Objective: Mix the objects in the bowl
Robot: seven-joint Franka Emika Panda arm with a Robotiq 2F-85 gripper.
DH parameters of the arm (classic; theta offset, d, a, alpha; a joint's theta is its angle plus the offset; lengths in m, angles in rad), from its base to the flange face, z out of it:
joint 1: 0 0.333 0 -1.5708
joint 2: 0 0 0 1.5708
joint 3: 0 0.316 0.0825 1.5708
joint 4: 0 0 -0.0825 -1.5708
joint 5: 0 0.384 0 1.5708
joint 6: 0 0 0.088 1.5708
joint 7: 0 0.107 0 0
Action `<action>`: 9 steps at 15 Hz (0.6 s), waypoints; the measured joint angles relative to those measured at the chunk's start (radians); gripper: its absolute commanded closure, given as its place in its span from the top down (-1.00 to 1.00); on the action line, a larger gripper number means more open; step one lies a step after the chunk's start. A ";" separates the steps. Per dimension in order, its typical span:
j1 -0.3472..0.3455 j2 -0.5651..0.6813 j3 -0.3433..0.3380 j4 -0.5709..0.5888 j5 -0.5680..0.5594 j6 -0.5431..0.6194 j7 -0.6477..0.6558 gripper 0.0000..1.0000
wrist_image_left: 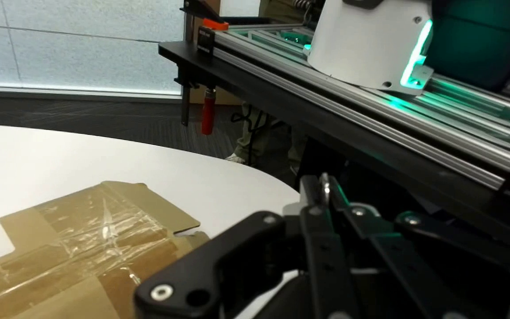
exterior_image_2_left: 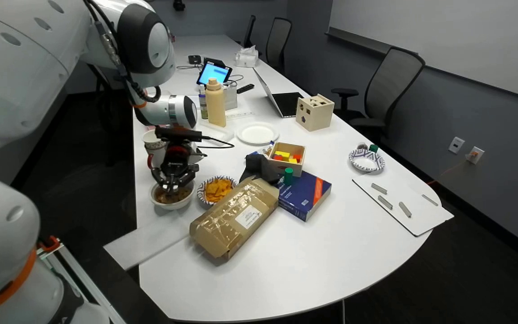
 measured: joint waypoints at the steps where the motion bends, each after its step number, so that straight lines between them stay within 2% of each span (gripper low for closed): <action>1: -0.010 0.007 0.007 0.010 0.015 -0.012 -0.023 -0.98; 5: -0.051 0.017 0.022 0.036 0.074 -0.007 -0.065 -0.98; 9: -0.060 0.008 0.015 0.025 0.061 0.146 -0.004 -0.98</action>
